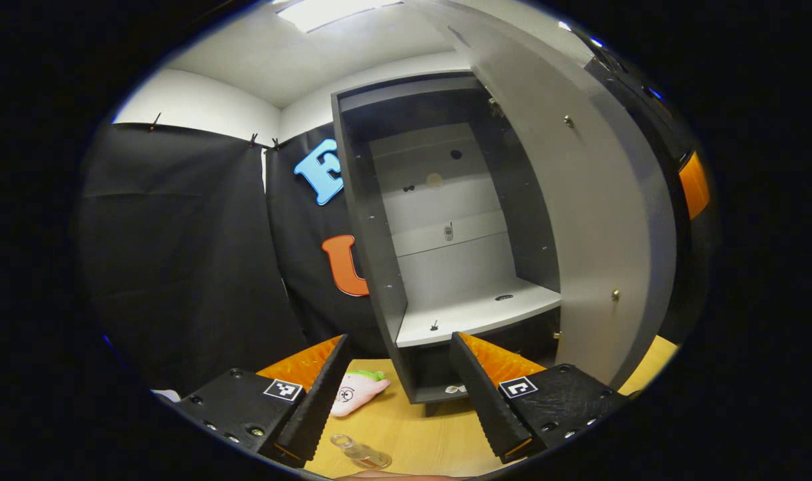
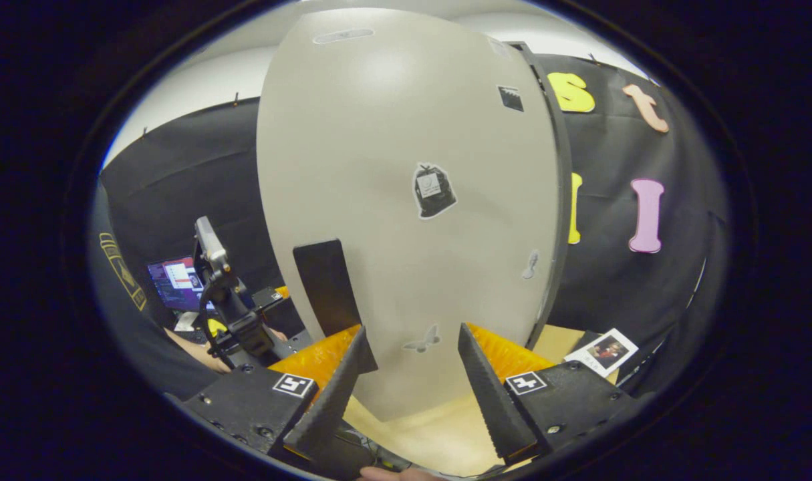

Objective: Open the cabinet door with the right hand, grasp the bottle in the cabinet with the left hand and place it on the coaster, then close the cabinet door with the right hand.

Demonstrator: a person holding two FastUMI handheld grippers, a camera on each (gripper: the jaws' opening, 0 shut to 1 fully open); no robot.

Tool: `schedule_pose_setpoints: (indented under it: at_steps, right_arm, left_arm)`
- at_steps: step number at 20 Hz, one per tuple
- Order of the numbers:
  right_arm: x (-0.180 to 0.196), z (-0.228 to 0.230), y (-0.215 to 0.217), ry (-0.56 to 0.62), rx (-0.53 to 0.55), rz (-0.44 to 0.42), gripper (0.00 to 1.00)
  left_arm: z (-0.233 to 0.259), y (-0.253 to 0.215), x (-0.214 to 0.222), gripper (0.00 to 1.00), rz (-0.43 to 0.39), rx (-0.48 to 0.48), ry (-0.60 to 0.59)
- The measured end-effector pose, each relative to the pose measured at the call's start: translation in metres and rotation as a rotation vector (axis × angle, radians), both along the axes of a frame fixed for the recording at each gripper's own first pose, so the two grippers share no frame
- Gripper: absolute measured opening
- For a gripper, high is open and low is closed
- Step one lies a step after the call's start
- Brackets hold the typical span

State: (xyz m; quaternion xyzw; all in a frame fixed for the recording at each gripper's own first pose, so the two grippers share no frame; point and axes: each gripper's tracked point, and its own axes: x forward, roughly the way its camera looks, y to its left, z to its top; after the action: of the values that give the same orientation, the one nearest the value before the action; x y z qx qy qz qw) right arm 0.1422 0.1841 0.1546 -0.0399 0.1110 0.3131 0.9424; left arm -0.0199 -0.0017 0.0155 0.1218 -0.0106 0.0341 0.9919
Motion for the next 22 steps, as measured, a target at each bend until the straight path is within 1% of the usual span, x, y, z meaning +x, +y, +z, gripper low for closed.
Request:
schedule_pose_setpoints:
  at_steps: [2, 3, 4, 5, 7, 8, 9, 11, 12, 13, 14, 17, 19, 22]
  right_arm:
    - [0.012, -0.005, 0.016, -0.013, -0.042, 0.039, 0.90]
    - [0.016, -0.008, 0.021, -0.025, -0.056, 0.053, 0.90]
    - [0.022, -0.007, 0.026, -0.039, -0.065, 0.064, 0.87]
    - [0.026, -0.008, 0.033, -0.042, -0.068, 0.081, 0.90]
    - [0.028, -0.014, 0.051, -0.024, -0.072, 0.137, 0.90]
    - [0.032, -0.017, 0.060, -0.021, -0.079, 0.156, 0.87]
    - [0.038, -0.025, 0.068, -0.023, -0.088, 0.172, 0.90]
    - [0.040, -0.033, 0.077, -0.028, -0.101, 0.202, 0.90]
    - [0.040, -0.033, 0.080, -0.028, -0.103, 0.216, 0.90]
    - [0.040, -0.032, 0.083, -0.026, -0.104, 0.229, 0.90]
    - [0.041, -0.032, 0.087, -0.024, -0.104, 0.239, 0.90]
    - [0.047, -0.036, 0.095, -0.023, -0.119, 0.246, 0.90]
    - [0.051, -0.040, 0.097, -0.016, -0.118, 0.230, 0.90]
    - [0.052, -0.040, 0.098, -0.005, -0.091, 0.219, 0.90]
  left_arm:
    - [0.004, 0.012, 0.004, 0.91, 0.032, 0.009, -0.016]
    - [0.005, 0.023, 0.007, 0.87, 0.070, 0.023, -0.021]
    - [0.006, 0.033, 0.007, 0.84, 0.090, 0.034, -0.022]
    - [0.007, 0.041, 0.012, 0.83, 0.104, 0.040, -0.020]
    - [0.011, 0.048, 0.016, 0.83, 0.115, 0.042, -0.027]
    - [0.015, 0.051, 0.016, 0.84, 0.121, 0.047, -0.038]
    - [0.020, 0.053, 0.018, 0.86, 0.129, 0.056, -0.050]
    - [0.023, 0.057, 0.016, 0.87, 0.146, 0.079, -0.062]
    - [0.021, 0.056, 0.015, 0.75, 0.139, 0.078, -0.062]
    - [0.022, 0.053, 0.011, 0.94, 0.131, 0.078, -0.064]
    - [0.024, 0.050, 0.013, 0.86, 0.123, 0.088, -0.068]
    - [0.029, 0.039, 0.008, 0.88, 0.104, 0.135, -0.084]
    - [0.027, 0.039, 0.009, 0.88, 0.086, 0.125, -0.073]
    - [0.023, 0.034, 0.010, 0.89, 0.048, 0.084, -0.043]
